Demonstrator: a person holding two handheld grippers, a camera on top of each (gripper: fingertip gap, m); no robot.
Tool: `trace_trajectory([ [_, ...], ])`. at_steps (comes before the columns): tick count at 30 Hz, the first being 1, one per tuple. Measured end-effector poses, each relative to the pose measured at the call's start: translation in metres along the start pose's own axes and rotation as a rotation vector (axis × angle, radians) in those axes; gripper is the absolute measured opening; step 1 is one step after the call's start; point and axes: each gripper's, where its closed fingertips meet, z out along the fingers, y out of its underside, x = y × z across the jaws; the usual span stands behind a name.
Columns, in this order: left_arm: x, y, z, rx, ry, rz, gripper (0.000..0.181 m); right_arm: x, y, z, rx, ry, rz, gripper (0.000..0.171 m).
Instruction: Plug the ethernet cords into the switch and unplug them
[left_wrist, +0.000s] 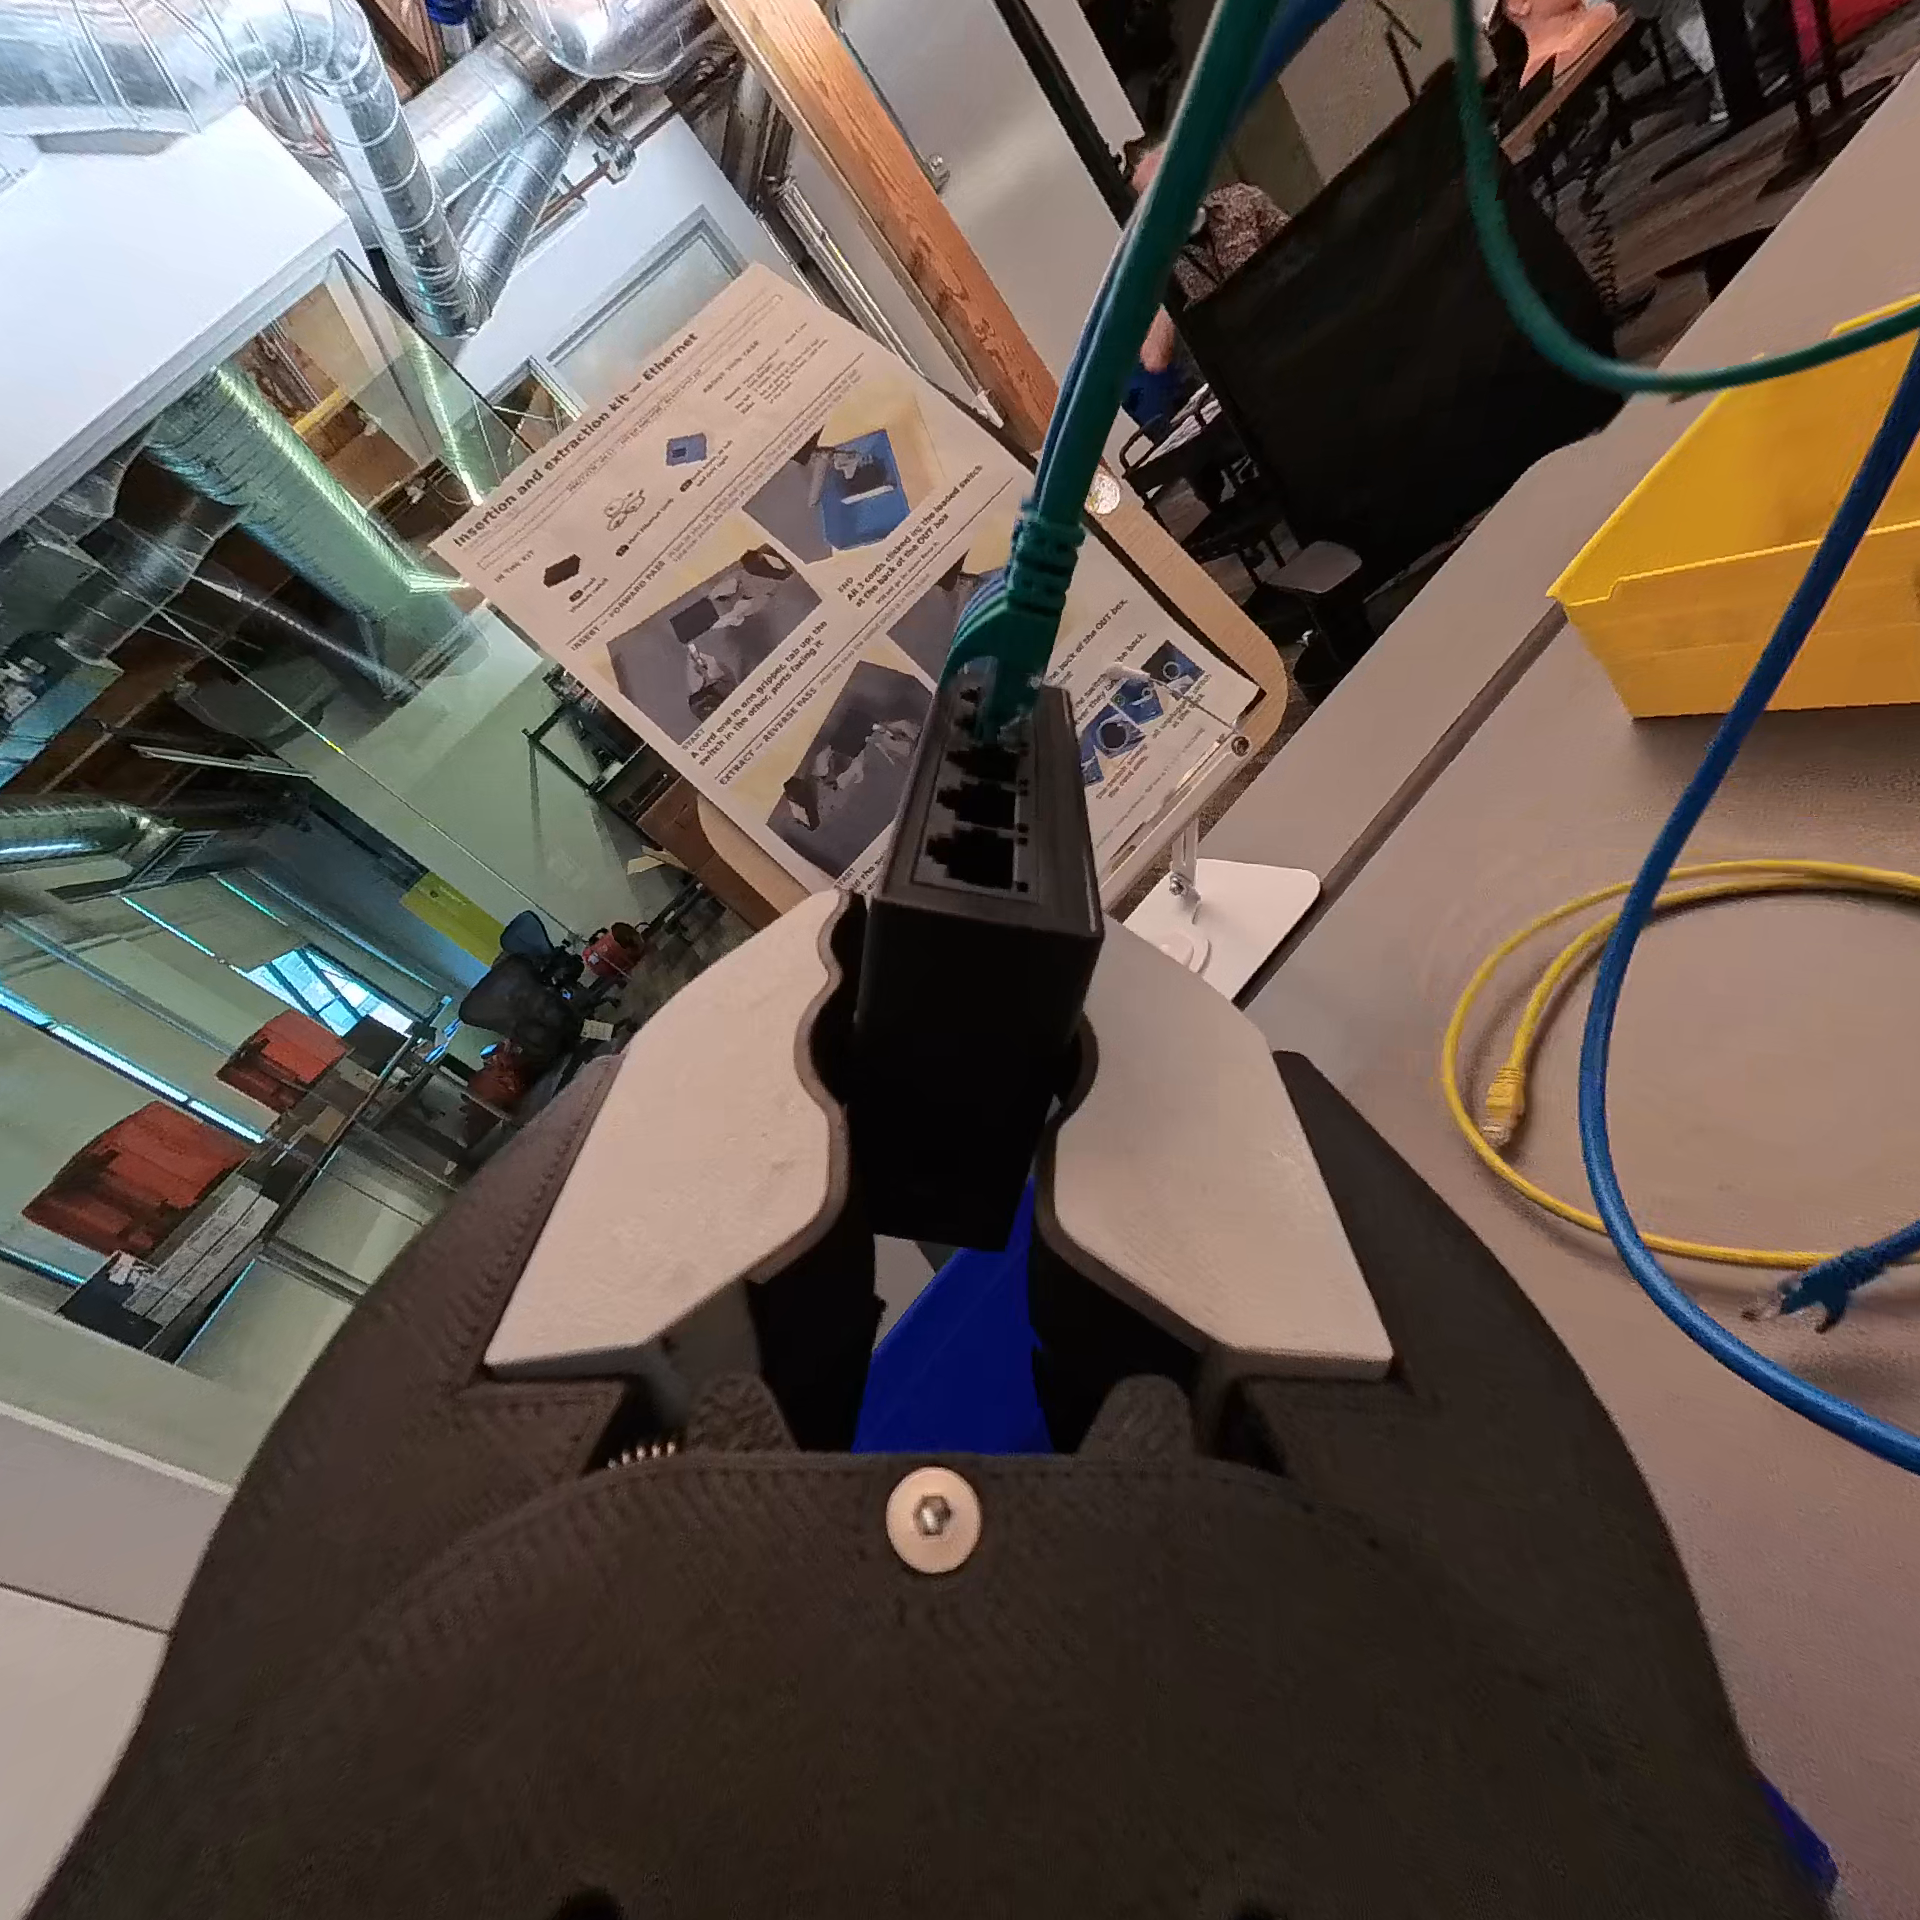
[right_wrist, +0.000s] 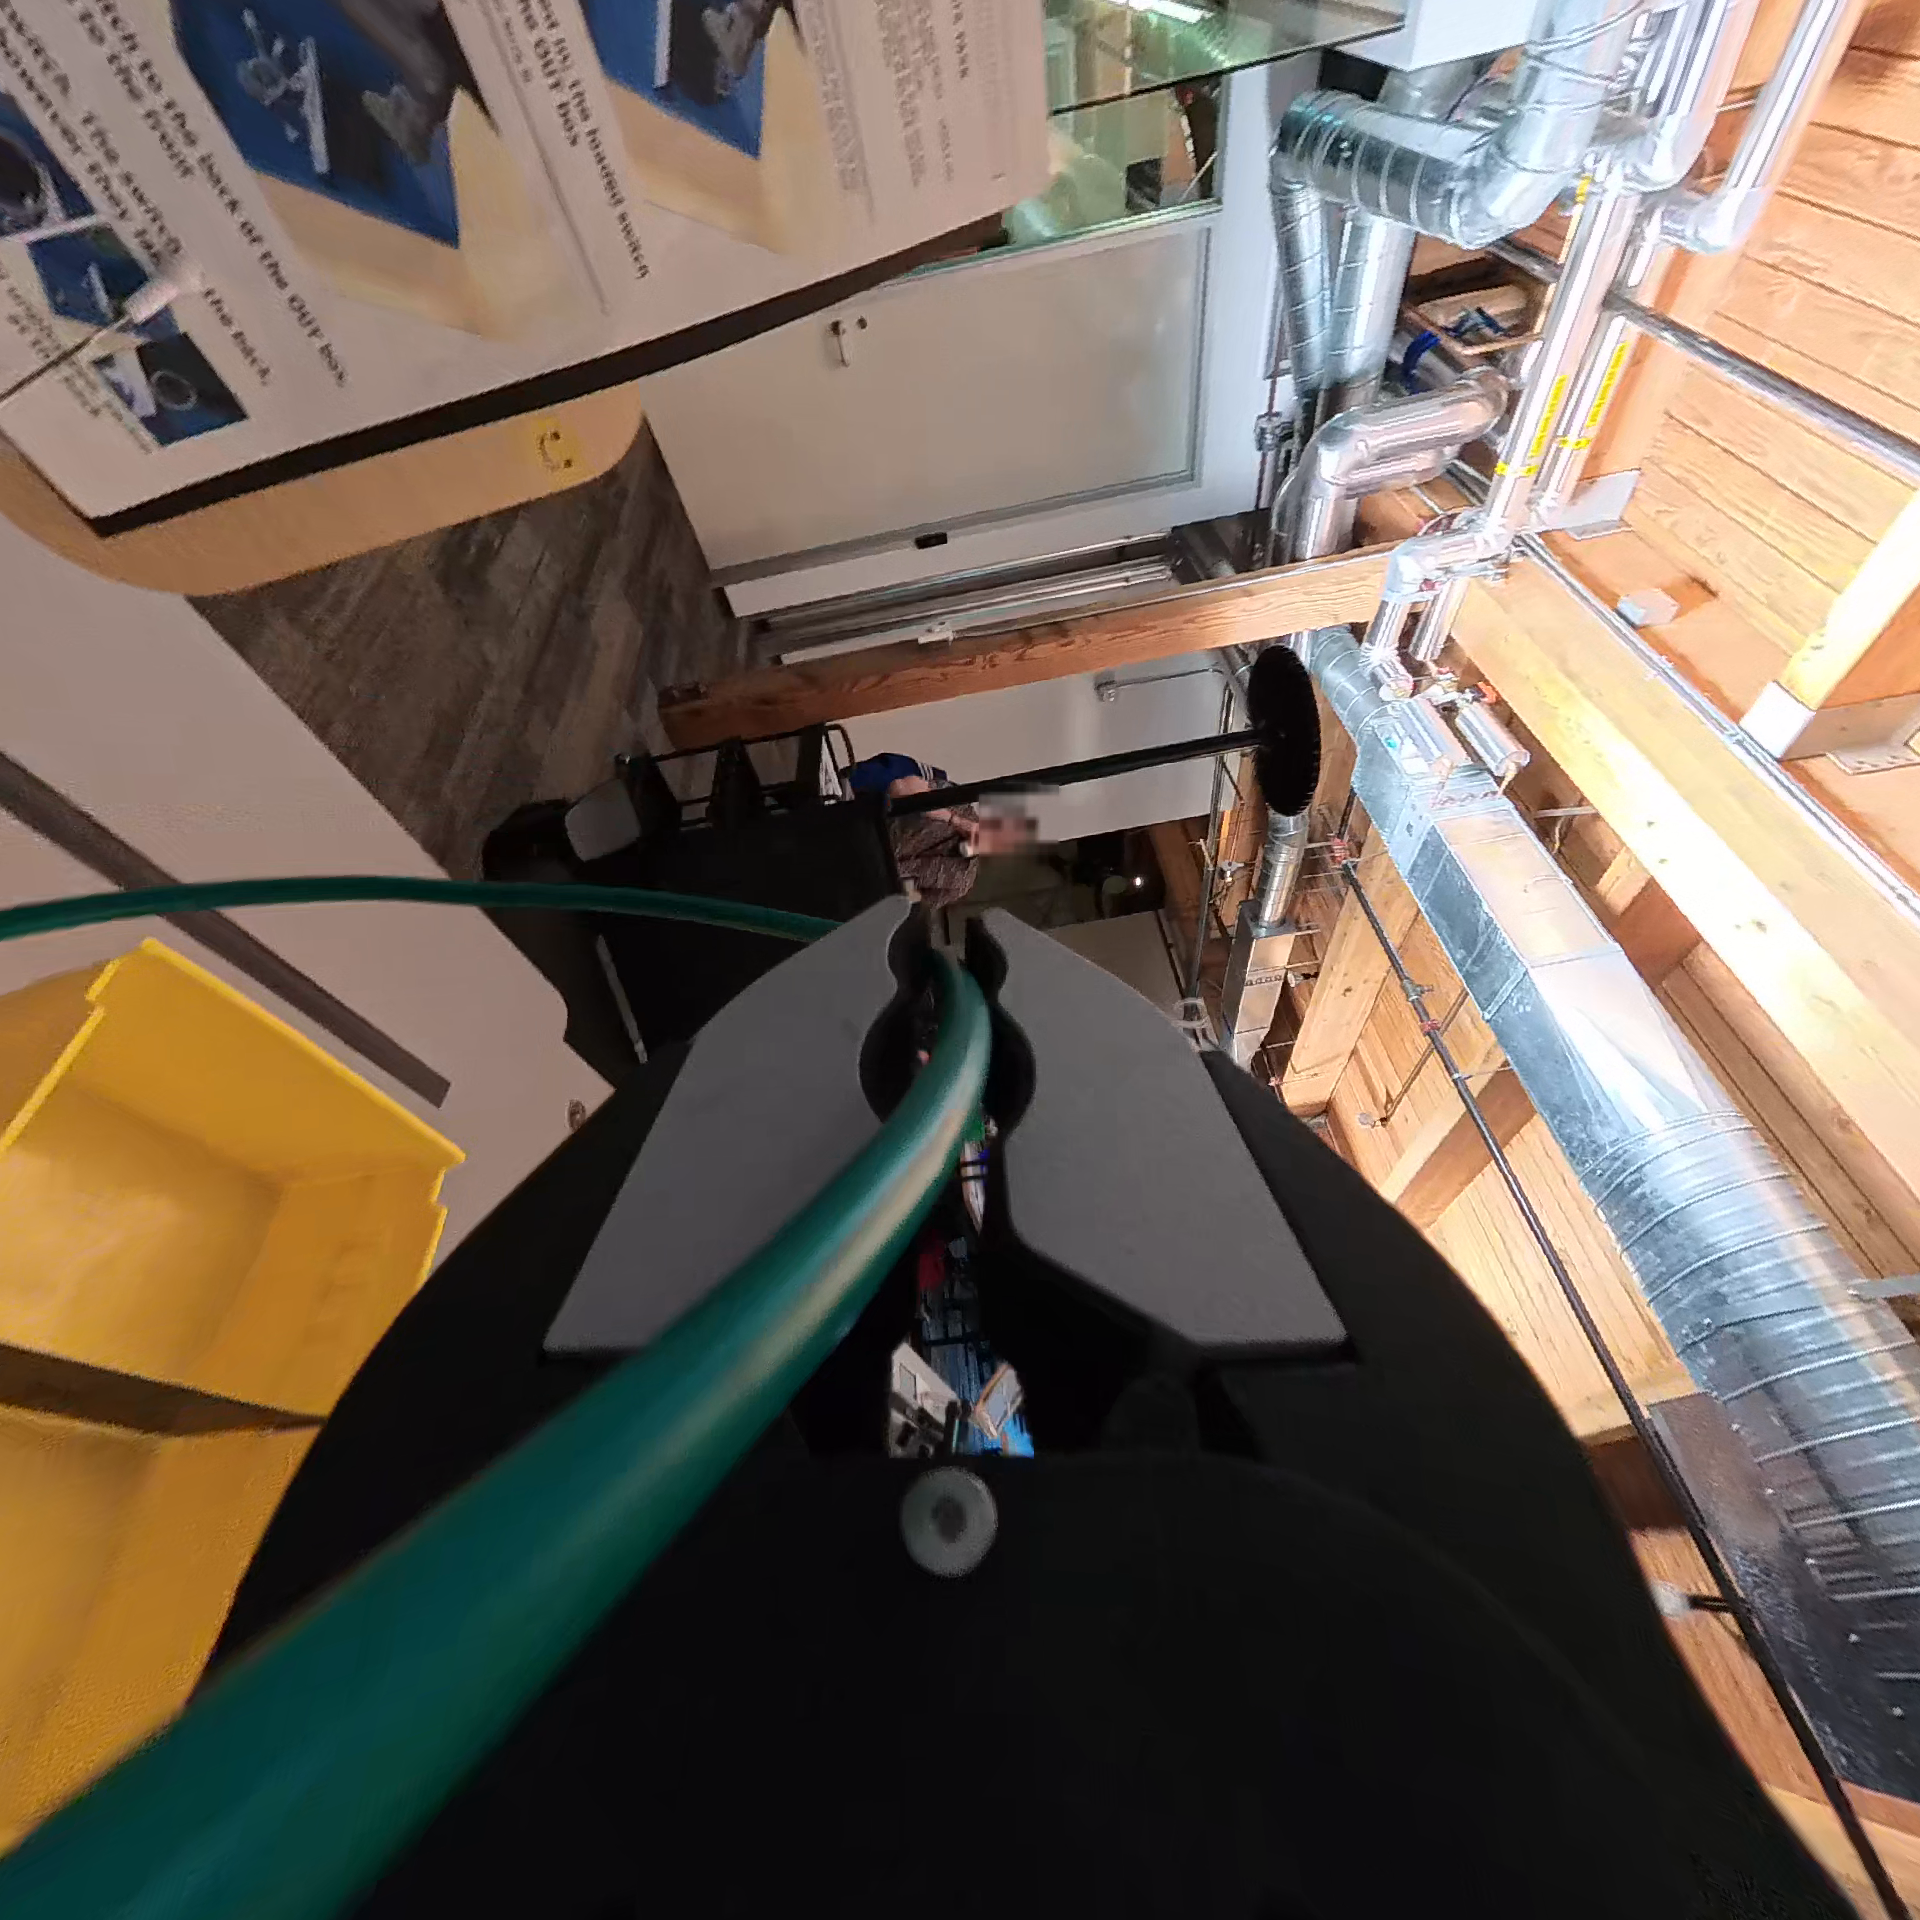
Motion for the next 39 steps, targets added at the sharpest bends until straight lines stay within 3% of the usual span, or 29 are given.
trace_trajectory([
  [6, -0.001, 0.006, -0.001, -0.03, 0.008, 0.008, 0.032, -0.034, 0.026, -0.002, -0.086, -0.146, -0.054, 0.007],
  [9, 0.0, 0.01, -0.001, -0.055, 0.007, 0.028, 0.032, -0.074, 0.034, -0.013, -0.128, -0.373, 0.011, 0.007],
  [13, -0.006, 0.002, -0.01, -0.011, -0.01, 0.017, 0.032, -0.133, 0.045, -0.05, -0.195, -0.683, 0.007, 0.005],
  [19, -0.005, -0.01, -0.021, 0.065, 0.015, 0.021, 0.032, -0.2, 0.039, -0.124, -0.125, -1.085, 0.044, 0.007],
  [28, 0.017, 0.02, -0.022, 0.04, 0.149, 0.174, 0.033, -0.298, 0.022, -0.151, 0.171, -1.251, 0.15, 0.012],
  [33, 0.021, 0.031, -0.023, 0.032, 0.213, 0.14, 0.033, -0.32, 0.036, -0.173, 0.46, -1.269, 0.165, 0.042],
  [34, 0.021, 0.032, -0.023, 0.033, 0.217, 0.139, 0.033, -0.321, 0.043, -0.179, 0.539, -1.261, 0.154, 0.041],
  [37, 0.022, 0.032, -0.023, 0.043, 0.22, 0.142, 0.033, -0.309, 0.045, -0.16, 0.624, -1.219, 0.443, 0.039],
  [39, 0.022, 0.03, -0.023, 0.053, 0.222, 0.14, 0.033, -0.312, 0.04, -0.119, 0.472, -1.225, 0.697, 0.039],
])
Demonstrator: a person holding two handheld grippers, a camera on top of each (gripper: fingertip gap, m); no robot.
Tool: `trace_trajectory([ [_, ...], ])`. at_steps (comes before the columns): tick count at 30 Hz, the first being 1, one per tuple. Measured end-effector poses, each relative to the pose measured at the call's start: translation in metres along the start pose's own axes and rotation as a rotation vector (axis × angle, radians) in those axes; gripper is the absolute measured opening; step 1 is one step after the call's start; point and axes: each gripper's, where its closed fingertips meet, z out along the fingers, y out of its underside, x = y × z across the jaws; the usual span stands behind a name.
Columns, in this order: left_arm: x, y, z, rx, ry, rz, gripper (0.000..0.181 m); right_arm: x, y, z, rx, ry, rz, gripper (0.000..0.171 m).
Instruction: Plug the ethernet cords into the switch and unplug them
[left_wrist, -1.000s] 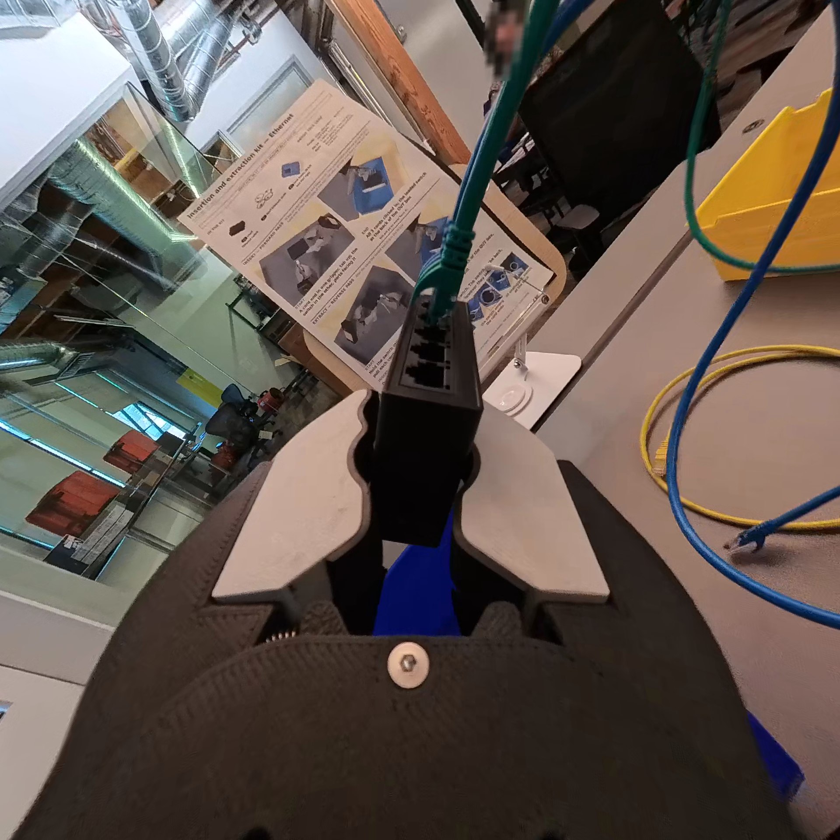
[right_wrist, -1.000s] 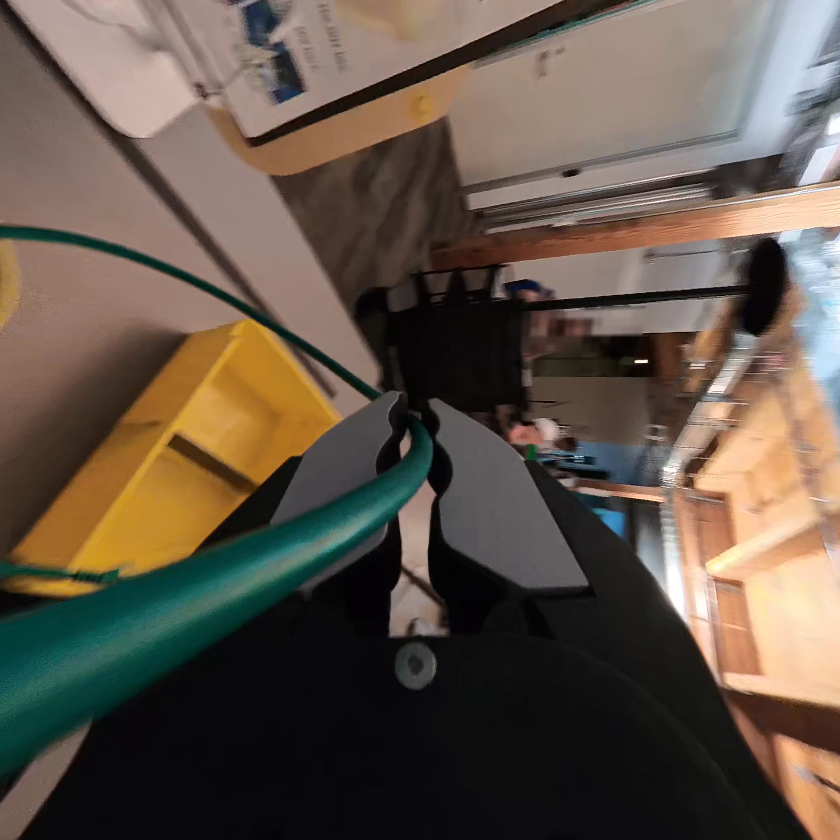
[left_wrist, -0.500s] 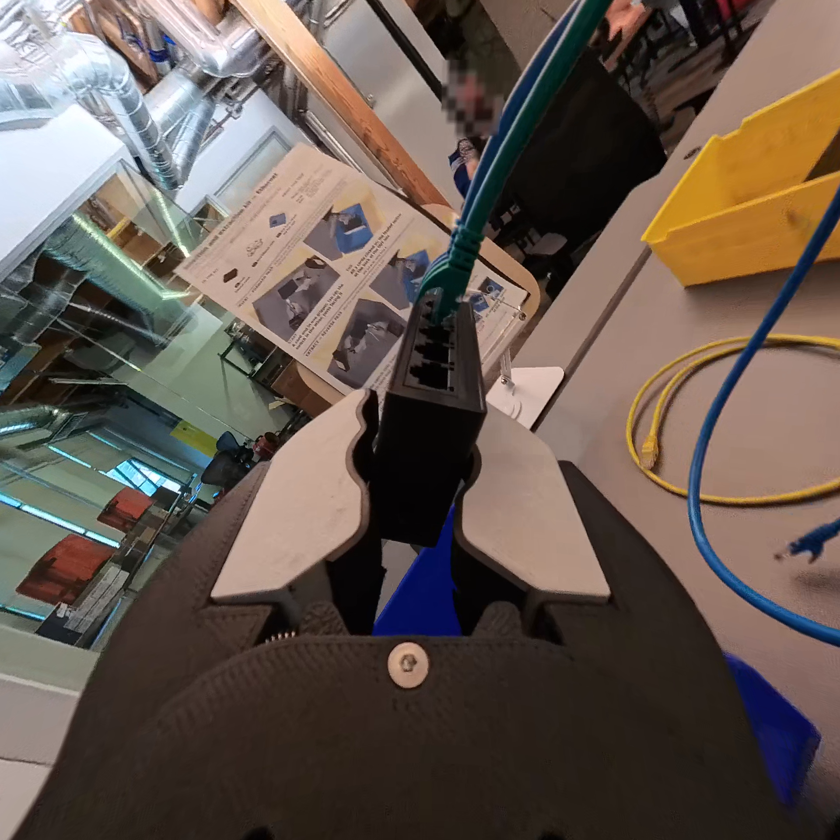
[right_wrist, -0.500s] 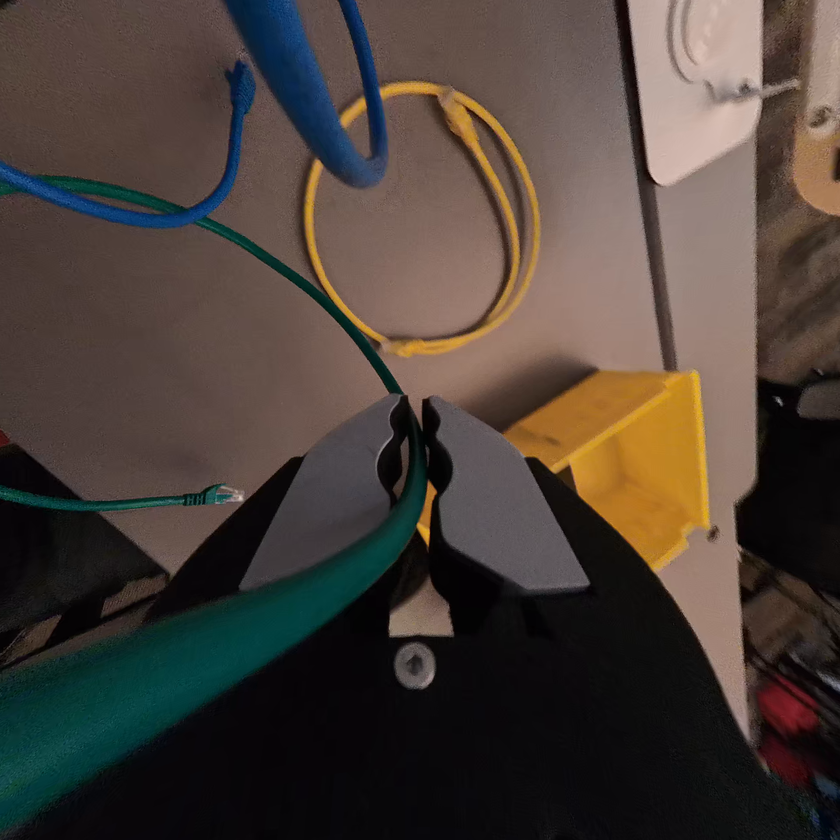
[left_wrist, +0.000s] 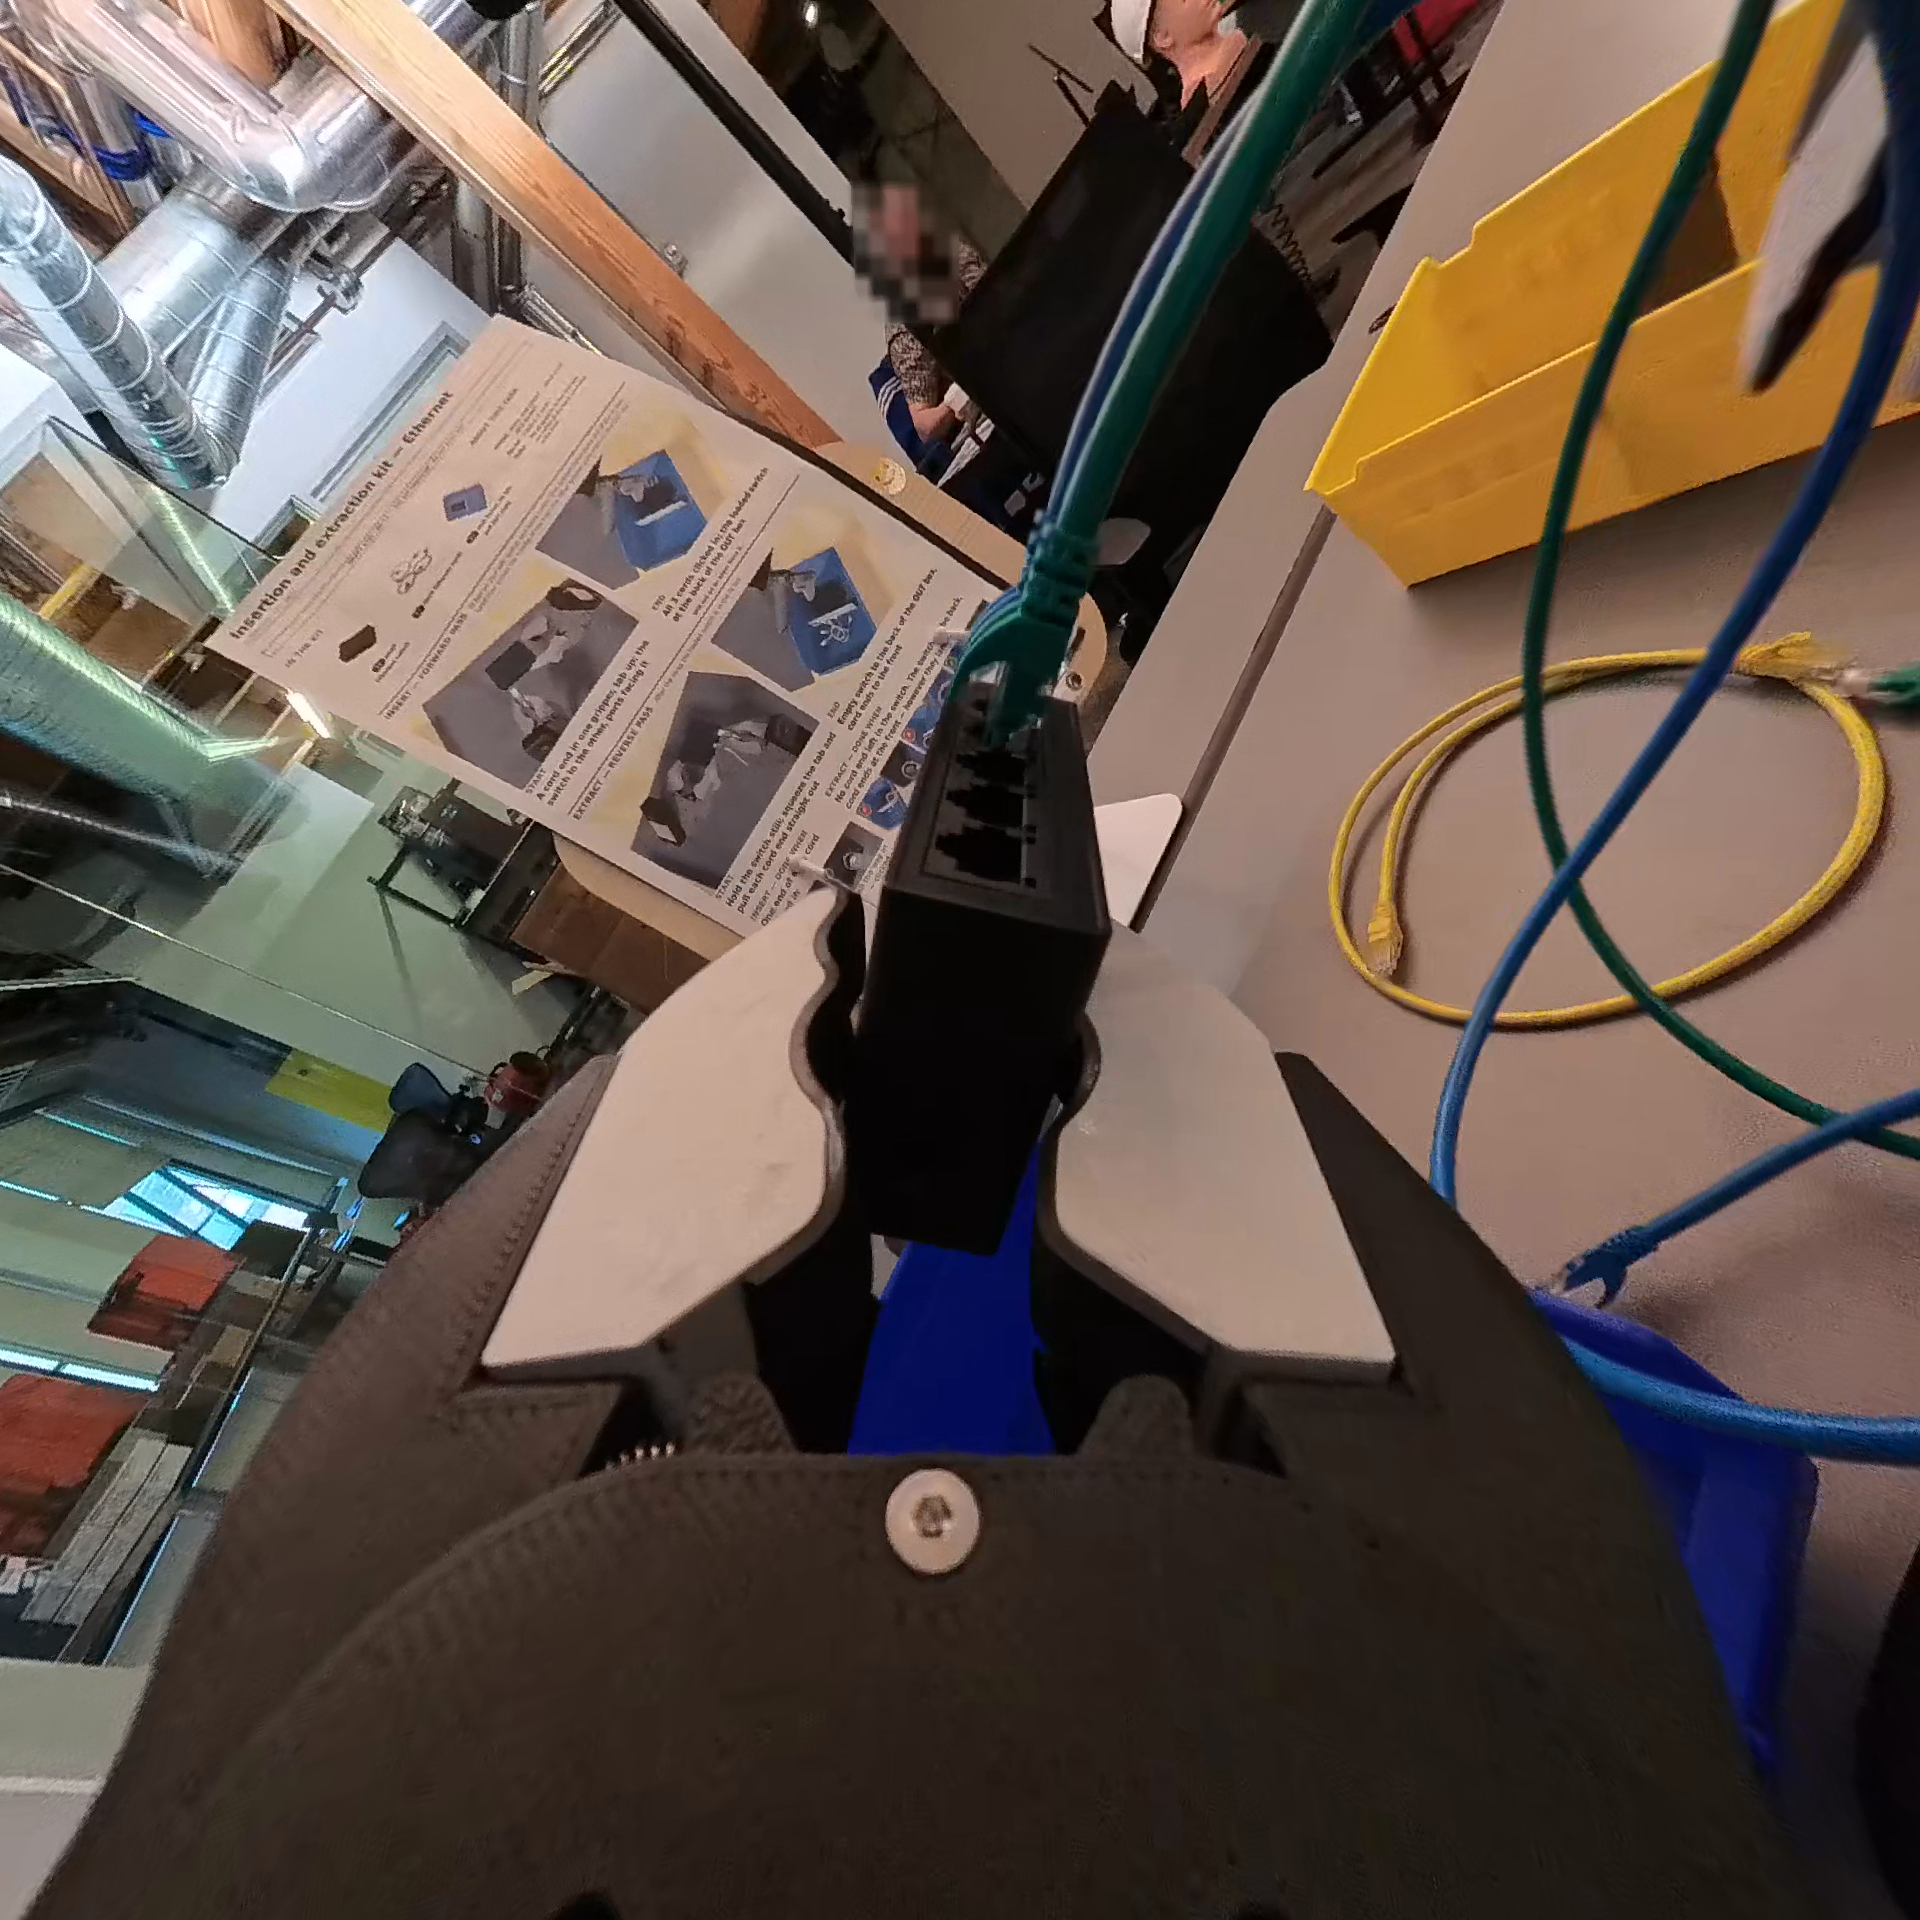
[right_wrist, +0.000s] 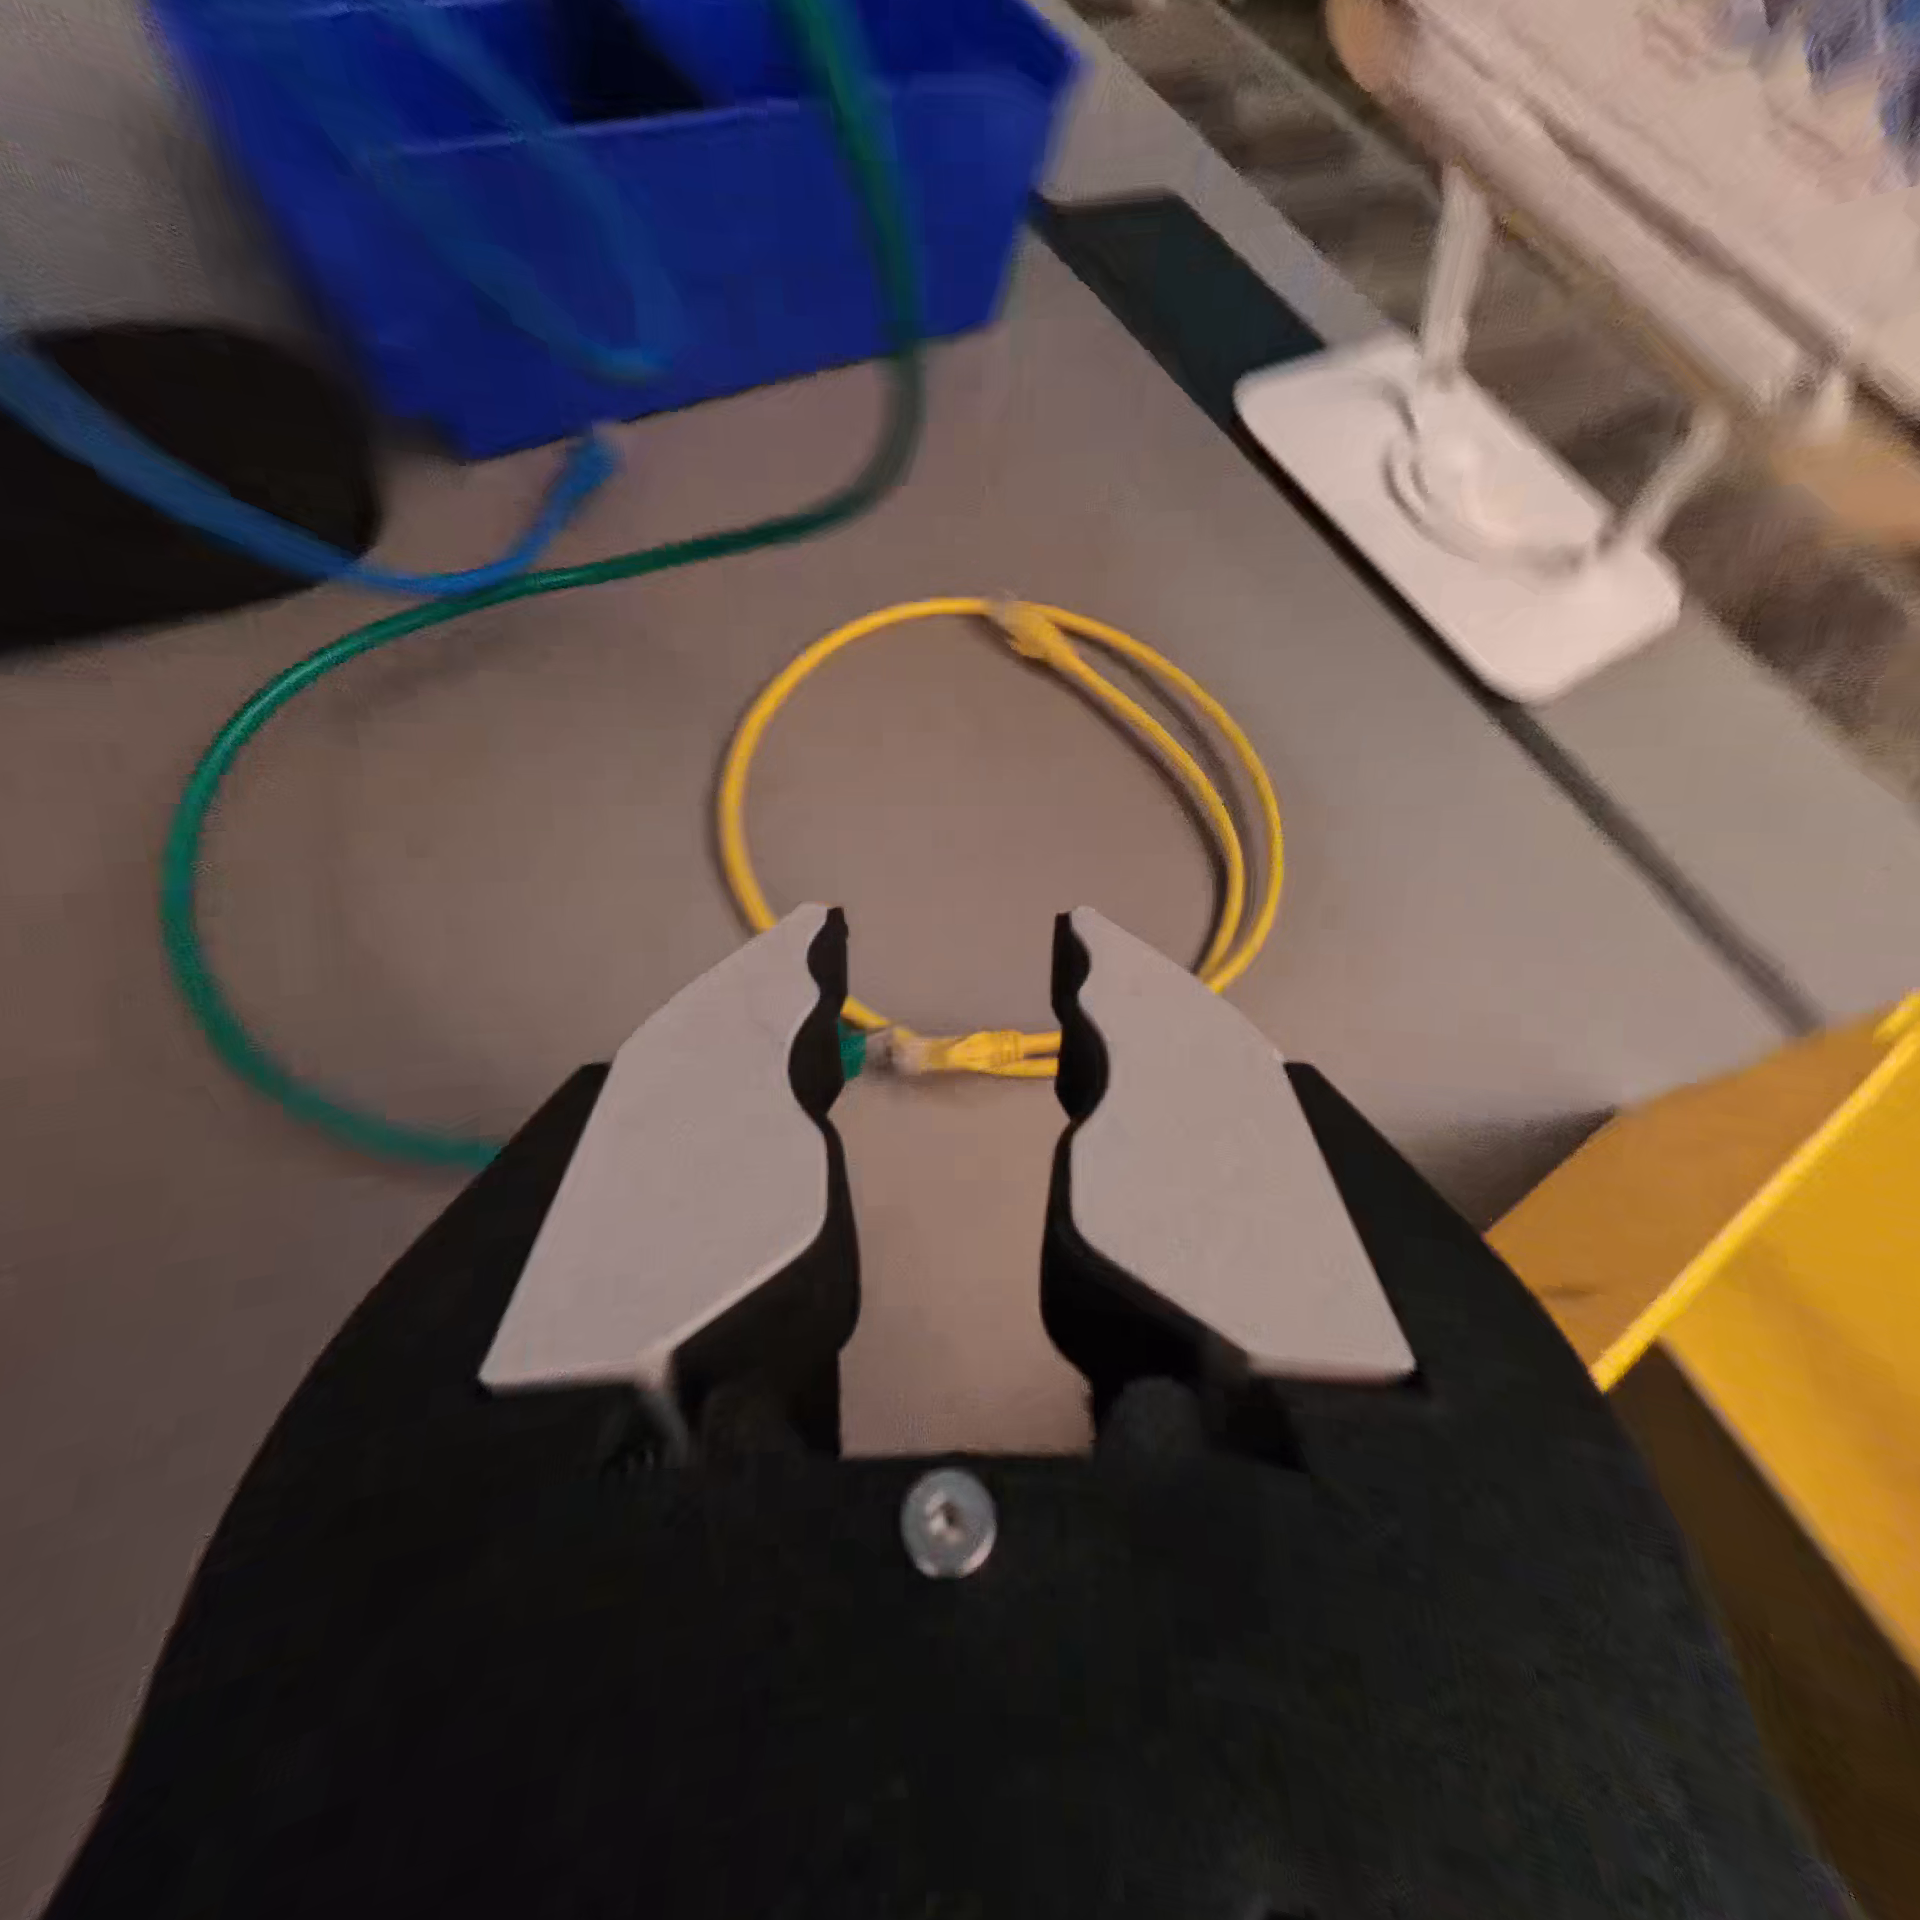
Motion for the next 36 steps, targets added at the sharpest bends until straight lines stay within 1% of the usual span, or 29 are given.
trace_trajectory([
  [2, 0.0, -0.001, 0.0, 0.006, 0.001, 0.0, 0.033, 0.035, 0.012, 0.031, -0.096, 0.086, 0.178, 0.046],
  [3, 0.0, -0.001, 0.0, 0.006, 0.001, 0.0, 0.033, 0.048, 0.018, 0.047, -0.145, 0.117, 0.216, 0.048],
  [6, 0.001, -0.002, 0.0, 0.006, 0.003, 0.001, 0.033, 0.081, 0.036, 0.096, -0.276, 0.159, 0.223, 0.052],
  [8, 0.002, -0.002, 0.0, 0.004, 0.004, 0.004, 0.033, 0.098, 0.046, 0.12, -0.355, 0.165, 0.203, 0.053],
  [10, 0.003, -0.002, 0.001, 0.006, 0.009, 0.003, 0.033, 0.106, 0.054, 0.136, -0.418, 0.139, 0.18, 0.055],
  [11, 0.003, -0.003, 0.001, 0.008, 0.011, 0.005, 0.033, 0.105, 0.057, 0.142, -0.437, 0.096, 0.164, 0.055],
  [14, 0.006, -0.006, 0.003, 0.012, 0.02, 0.012, 0.033, 0.107, 0.068, 0.15, -0.511, 0.032, 0.151, 0.05],
  [17, 0.009, -0.009, 0.006, 0.012, 0.026, 0.025, 0.033, 0.101, 0.067, 0.154, -0.498, -0.052, 0.203, 0.027],
  [18, 0.01, -0.01, 0.007, 0.012, 0.027, 0.028, 0.033, 0.102, 0.068, 0.154, -0.506, -0.054, 0.2, 0.012],
  [20, 0.011, -0.012, 0.008, 0.014, 0.028, 0.03, 0.033, 0.101, 0.068, 0.153, -0.514, -0.056, 0.18, 0.01],
  [22, 0.01, -0.014, 0.008, 0.02, 0.016, 0.032, 0.033, 0.101, 0.068, 0.15, -0.538, -0.039, 0.155, 0.007],
  [24, 0.009, -0.017, 0.007, 0.028, 0.007, 0.027, 0.033, 0.106, 0.061, 0.144, -0.525, 0.013, 0.117, 0.007],
  [26, 0.007, -0.019, 0.005, 0.038, -0.003, 0.018, 0.033, 0.11, 0.041, 0.132, -0.469, 0.043, 0.111, 0.007],
  [28, 0.004, -0.021, 0.003, 0.052, -0.016, 0.01, 0.033, 0.119, 0.014, 0.113, -0.417, 0.112, 0.065, 0.007],
  [32, 0.0, -0.025, -0.004, 0.074, -0.032, -0.002, 0.033, 0.141, -0.046, 0.052, -0.372, 0.31, -0.104, 0.007],
  [36, -0.003, -0.028, -0.008, 0.084, -0.045, -0.009, 0.033, 0.167, -0.098, -0.031, -0.355, 0.538, -0.244, 0.007],
])
